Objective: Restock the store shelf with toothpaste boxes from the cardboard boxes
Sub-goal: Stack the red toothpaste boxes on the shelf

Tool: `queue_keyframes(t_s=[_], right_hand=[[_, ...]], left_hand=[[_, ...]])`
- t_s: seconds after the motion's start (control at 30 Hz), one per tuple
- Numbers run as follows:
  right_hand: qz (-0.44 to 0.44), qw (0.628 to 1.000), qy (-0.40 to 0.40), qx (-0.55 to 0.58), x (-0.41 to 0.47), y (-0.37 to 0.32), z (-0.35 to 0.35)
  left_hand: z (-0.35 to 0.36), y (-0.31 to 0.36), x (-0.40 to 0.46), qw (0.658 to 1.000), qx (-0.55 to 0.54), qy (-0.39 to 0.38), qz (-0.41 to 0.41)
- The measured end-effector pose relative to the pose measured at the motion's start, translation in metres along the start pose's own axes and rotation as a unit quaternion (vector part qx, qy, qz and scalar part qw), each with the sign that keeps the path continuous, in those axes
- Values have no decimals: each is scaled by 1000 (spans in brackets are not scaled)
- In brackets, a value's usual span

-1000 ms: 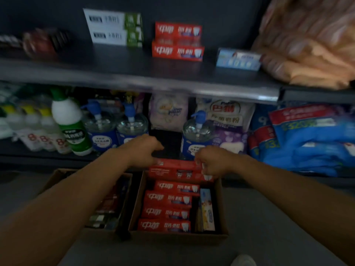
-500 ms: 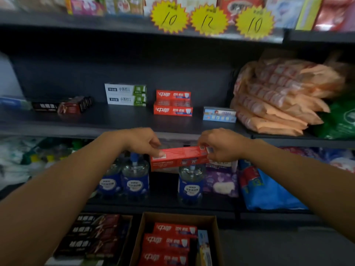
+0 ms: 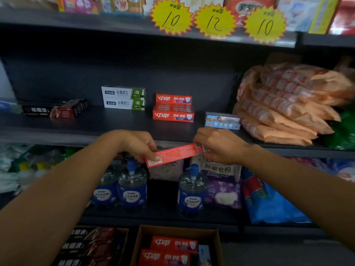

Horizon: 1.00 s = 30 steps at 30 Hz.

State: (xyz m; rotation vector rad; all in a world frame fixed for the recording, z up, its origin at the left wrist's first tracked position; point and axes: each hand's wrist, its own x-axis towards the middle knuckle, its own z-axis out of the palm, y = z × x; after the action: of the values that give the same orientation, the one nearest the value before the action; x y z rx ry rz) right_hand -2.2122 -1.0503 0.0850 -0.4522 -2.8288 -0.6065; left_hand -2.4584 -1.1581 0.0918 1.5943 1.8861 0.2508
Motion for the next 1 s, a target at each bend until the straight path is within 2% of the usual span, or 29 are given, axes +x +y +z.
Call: queue_keyframes(t_s=[0.27, 0.4, 0.5, 0.6, 0.8, 0.93, 1.0], right_hand=[[43, 999, 29, 16, 53, 45, -8], [116, 990, -19, 81, 85, 74, -24], [137, 972, -62, 183, 103, 92, -31], [150, 954, -132, 224, 118, 101, -35], [174, 903, -239, 313, 141, 121, -10], [174, 889, -236, 352, 143, 125, 2], [176, 893, -224, 348, 146, 125, 7]], left_hand=[[-60, 8, 29, 987, 24, 153, 55], [-93, 13, 41, 965, 75, 242, 69], [-106, 10, 50, 943, 123, 297, 84], [-109, 6, 61, 919, 165, 339, 113], [-101, -3, 80, 904, 190, 351, 156], [-100, -10, 93, 900, 199, 351, 167], [-101, -13, 100, 911, 182, 336, 157]])
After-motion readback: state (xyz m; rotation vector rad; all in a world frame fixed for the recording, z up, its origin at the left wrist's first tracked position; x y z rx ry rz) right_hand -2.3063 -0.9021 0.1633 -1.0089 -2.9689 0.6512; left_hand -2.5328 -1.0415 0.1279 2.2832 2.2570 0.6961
